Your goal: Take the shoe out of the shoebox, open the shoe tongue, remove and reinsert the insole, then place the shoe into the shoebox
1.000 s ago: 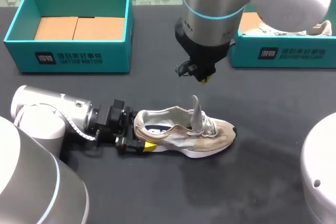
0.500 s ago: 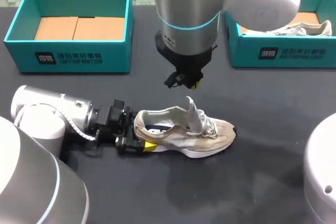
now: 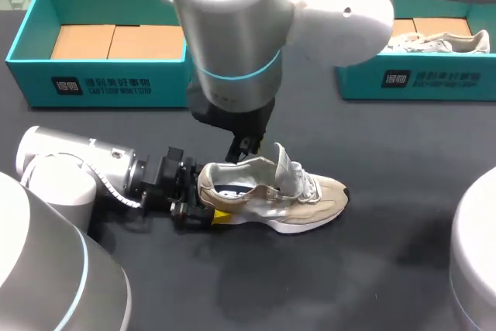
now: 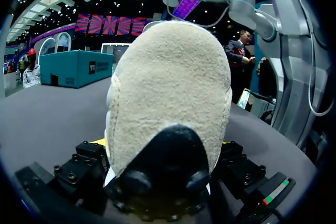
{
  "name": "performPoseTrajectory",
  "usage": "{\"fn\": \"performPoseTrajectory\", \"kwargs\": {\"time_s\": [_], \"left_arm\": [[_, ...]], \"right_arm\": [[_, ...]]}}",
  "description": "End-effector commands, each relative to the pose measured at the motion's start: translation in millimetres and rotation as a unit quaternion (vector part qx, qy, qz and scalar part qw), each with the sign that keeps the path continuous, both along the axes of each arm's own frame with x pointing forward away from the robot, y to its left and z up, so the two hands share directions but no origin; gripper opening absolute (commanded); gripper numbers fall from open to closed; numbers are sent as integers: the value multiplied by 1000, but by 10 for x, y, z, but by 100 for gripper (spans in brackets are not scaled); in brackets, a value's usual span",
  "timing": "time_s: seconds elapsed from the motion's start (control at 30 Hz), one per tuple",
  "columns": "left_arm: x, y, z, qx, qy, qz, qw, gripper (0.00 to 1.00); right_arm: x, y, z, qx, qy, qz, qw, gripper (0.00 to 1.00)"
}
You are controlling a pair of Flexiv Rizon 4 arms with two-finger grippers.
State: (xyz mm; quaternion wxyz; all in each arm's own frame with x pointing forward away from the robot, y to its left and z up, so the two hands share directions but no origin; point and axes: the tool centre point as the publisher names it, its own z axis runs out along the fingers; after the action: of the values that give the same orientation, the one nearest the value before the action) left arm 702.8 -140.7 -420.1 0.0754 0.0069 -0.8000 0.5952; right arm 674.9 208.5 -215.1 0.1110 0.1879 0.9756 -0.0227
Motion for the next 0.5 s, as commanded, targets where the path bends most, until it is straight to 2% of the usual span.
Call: {"fn": "performPoseTrajectory", "kwargs": {"time_s": [0.03,0.27,0.4,0.5], "left_arm": [[8,-12,-23,0,0,1,1000,0],[8,-12,-23,0,0,1,1000,0],[8,-12,-23,0,0,1,1000,0],[8,-12,-23,0,0,1,1000,0]], "right_arm": [[76,152,-31,-33,20,6,999,0],[76,152,-31,-33,20,6,999,0],[180,312,-321,-26,19,80,996,0],[179,358,-494,-15,14,110,994,0]]}}
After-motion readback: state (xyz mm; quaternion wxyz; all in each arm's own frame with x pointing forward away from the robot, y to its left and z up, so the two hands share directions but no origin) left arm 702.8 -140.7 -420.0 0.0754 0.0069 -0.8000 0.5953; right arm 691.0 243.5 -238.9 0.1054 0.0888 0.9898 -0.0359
